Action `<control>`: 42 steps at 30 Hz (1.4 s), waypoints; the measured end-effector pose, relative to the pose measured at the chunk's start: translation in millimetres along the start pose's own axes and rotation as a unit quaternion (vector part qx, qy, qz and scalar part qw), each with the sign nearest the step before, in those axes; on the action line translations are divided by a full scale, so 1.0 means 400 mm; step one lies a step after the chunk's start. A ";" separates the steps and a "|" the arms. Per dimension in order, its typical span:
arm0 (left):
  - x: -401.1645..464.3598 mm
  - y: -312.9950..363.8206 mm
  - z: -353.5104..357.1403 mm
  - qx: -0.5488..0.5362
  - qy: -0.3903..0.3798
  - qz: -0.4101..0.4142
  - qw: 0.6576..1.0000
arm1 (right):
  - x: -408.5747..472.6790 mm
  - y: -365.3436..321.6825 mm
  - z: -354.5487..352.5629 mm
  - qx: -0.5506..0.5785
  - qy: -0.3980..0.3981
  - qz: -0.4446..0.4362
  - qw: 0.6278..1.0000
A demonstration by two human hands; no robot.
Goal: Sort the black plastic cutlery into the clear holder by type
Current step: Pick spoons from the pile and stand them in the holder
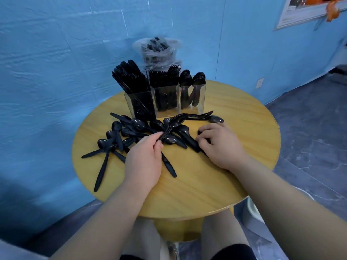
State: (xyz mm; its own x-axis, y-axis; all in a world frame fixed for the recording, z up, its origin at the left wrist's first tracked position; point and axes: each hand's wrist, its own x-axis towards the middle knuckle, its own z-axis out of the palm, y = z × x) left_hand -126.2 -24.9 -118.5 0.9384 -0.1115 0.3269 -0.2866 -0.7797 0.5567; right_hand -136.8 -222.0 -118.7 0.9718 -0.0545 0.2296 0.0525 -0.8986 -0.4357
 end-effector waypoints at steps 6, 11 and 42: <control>0.004 -0.001 0.001 -0.011 0.003 -0.020 1.000 | -0.006 -0.011 -0.005 -0.040 -0.065 -0.027 0.997; 0.001 -0.005 -0.002 -0.013 0.004 -0.021 1.000 | -0.023 -0.010 -0.005 -0.031 -0.047 -0.009 0.998; 0.001 0.004 -0.006 -0.023 -0.029 -0.003 0.999 | -0.036 0.008 -0.042 -0.019 -0.099 -0.020 0.995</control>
State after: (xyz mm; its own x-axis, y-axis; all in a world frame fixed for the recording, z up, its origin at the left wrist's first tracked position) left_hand -126.7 -24.8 -115.4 0.9496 -0.1430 0.2790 -0.2876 -0.7518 0.5933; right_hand -154.6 -231.3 -109.0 0.9955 0.0653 0.0692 0.0875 -0.9143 -0.3956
